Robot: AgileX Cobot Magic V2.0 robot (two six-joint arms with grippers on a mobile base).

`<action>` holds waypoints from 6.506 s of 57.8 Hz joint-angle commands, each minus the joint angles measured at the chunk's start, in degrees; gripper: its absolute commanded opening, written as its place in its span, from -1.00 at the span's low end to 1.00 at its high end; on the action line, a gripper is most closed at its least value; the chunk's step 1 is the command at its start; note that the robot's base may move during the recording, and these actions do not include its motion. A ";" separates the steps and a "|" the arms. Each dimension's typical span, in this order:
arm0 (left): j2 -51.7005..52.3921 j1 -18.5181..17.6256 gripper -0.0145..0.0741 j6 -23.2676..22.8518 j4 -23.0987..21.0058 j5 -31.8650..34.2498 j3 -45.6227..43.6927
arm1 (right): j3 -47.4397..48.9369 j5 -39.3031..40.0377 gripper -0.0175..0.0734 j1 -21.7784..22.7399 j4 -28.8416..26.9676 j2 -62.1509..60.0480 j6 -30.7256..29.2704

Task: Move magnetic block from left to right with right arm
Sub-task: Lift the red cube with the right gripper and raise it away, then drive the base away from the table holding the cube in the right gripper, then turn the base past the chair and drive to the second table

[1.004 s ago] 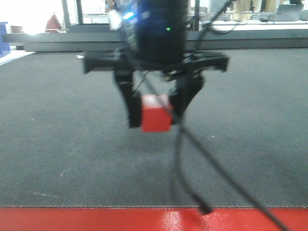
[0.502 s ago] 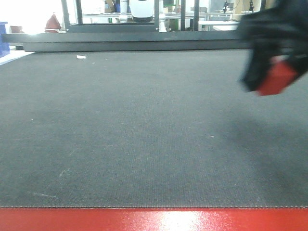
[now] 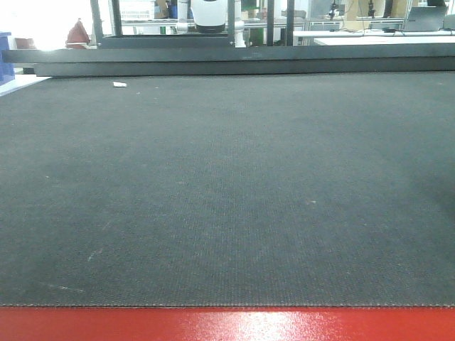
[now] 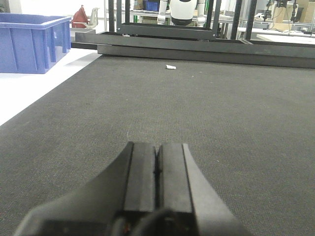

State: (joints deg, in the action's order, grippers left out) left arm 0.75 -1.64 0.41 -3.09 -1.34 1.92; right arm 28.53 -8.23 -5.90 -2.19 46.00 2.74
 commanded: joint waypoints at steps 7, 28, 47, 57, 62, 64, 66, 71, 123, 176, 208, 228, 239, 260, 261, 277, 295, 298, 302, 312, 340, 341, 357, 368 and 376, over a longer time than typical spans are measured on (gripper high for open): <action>0.72 0.10 -0.96 -0.41 -0.15 4.57 0.39 | -5.90 9.37 -0.10 0.46 -0.03 -13.25 -0.63; 0.72 0.10 -0.96 -0.41 -0.15 4.57 0.39 | -9.15 7.74 -0.10 0.46 -0.03 -26.79 -0.58; 0.72 0.10 -0.96 -0.41 -0.15 4.57 0.39 | -9.15 7.68 -0.10 0.46 -0.03 -26.79 -0.58; 0.72 0.10 -0.96 -0.41 -0.15 4.57 0.39 | -9.15 7.68 -0.10 0.46 -0.03 -26.79 -0.58; 0.72 0.10 -0.96 -0.41 -0.15 4.57 0.39 | -9.15 7.68 -0.10 0.46 -0.03 -26.79 -0.58; 0.72 0.10 -0.96 -0.41 -0.15 4.57 0.39 | -9.15 7.68 -0.10 0.46 -0.03 -26.79 -0.58; 0.72 0.10 -0.96 -0.41 -0.15 4.57 0.39 | -9.15 7.68 -0.10 0.46 -0.03 -26.79 -0.58; 0.72 0.10 -0.96 -0.41 -0.15 4.57 0.39 | -9.15 7.68 -0.10 0.46 -0.03 -26.79 -0.58; 0.72 0.10 -0.96 -0.41 -0.15 4.57 0.39 | -9.15 7.68 -0.10 0.46 -0.03 -26.79 -0.58; 0.72 0.10 -0.96 -0.41 -0.15 4.57 0.39 | -9.15 7.68 -0.10 0.46 -0.03 -26.79 -0.58; 0.72 0.10 -0.96 -0.41 -0.15 4.57 0.39 | -9.15 7.68 -0.10 0.46 -0.03 -26.79 -0.58; 0.72 0.10 -0.96 -0.41 -0.15 4.57 0.39 | -9.15 7.68 -0.10 0.46 -0.03 -26.79 -0.58; 0.72 0.10 -0.96 -0.41 -0.15 4.57 0.39 | -9.15 7.68 -0.10 0.46 -0.03 -26.79 -0.58; 0.72 0.10 -0.96 -0.41 -0.15 4.57 0.39 | -9.15 7.68 -0.10 0.46 -0.03 -26.79 -0.58; 0.72 0.10 -0.96 -0.41 -0.15 4.57 0.39 | -9.15 7.68 -0.10 0.46 -0.03 -26.79 -0.58; 0.72 0.10 -0.96 -0.41 -0.15 4.57 0.39 | -9.15 7.68 -0.10 0.46 -0.03 -26.79 -0.58; 0.61 0.10 -0.96 -0.41 -0.15 4.57 0.39 | -9.15 7.68 -0.10 0.46 -0.03 -26.79 -0.58; 0.61 0.10 -0.96 -0.41 -0.15 4.57 0.39 | -9.15 7.68 -0.10 0.46 -0.03 -26.79 -0.58; 0.61 0.10 -0.96 -0.41 -0.15 4.57 0.39 | -9.15 7.68 -0.10 0.46 -0.03 -26.79 -0.58; 0.61 0.10 -0.96 -0.41 -0.15 4.57 0.39 | -9.15 7.73 -0.10 -0.54 -0.03 -26.79 -0.58; 0.51 0.10 -0.96 -0.41 -0.15 4.57 0.39 | -9.15 7.69 -0.10 -0.97 -0.03 -26.79 -0.58; 0.51 0.10 -0.96 -0.41 -0.15 4.57 0.39 | -9.15 7.69 -0.10 -0.97 -0.03 -26.79 -0.58; 0.51 0.10 -0.96 -0.41 -0.15 4.57 0.39 | -9.15 7.69 -0.10 -0.97 -0.03 -26.79 -0.58; 0.51 0.10 -0.96 -0.41 -0.15 4.57 0.39 | -9.15 7.69 -0.10 -0.97 -0.03 -26.79 -0.58; 0.51 0.10 -0.96 -0.41 -0.15 4.57 0.39 | -9.15 7.69 -0.10 -0.97 -0.03 -26.79 -0.58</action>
State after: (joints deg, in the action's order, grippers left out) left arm 0.75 -1.64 0.41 -3.09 -1.34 1.92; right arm 17.70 -5.37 -6.73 -2.30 19.03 2.61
